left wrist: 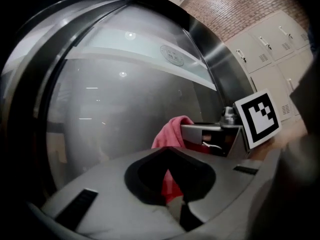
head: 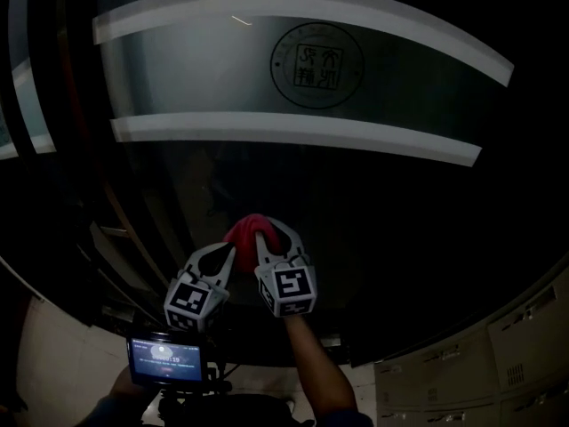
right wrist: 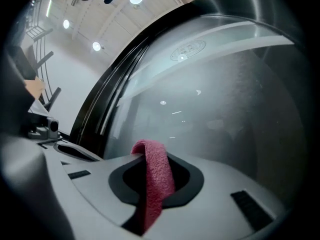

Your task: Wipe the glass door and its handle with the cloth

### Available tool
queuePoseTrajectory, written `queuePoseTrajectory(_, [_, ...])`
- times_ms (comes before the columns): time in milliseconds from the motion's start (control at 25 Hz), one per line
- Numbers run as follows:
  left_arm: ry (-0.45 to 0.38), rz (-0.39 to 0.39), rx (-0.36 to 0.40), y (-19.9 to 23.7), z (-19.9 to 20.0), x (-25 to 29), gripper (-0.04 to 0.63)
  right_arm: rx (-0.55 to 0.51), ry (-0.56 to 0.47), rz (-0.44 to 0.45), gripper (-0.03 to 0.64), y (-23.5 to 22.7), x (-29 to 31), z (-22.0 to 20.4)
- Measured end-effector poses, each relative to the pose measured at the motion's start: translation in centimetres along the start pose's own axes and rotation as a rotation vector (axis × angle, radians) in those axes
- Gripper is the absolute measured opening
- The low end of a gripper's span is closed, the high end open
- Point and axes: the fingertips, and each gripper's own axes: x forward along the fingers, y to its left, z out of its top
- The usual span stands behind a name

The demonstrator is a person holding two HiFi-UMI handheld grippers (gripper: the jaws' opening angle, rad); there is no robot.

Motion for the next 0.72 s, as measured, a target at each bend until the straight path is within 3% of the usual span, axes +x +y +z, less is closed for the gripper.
queuePoseTrajectory(400, [-0.024, -0.150, -0.013, -13.1, 1.9, 8.0, 0.015, -0.033, 0.057, -0.292, 0.029, -20.1, -14.1, 1.1])
queuePoseTrajectory(720, [-0.025, -0.170, -0.006, -17.0, 2.9, 10.0, 0.015, -0.016, 0.053, -0.430, 0.029, -28.8, -20.5, 2.2])
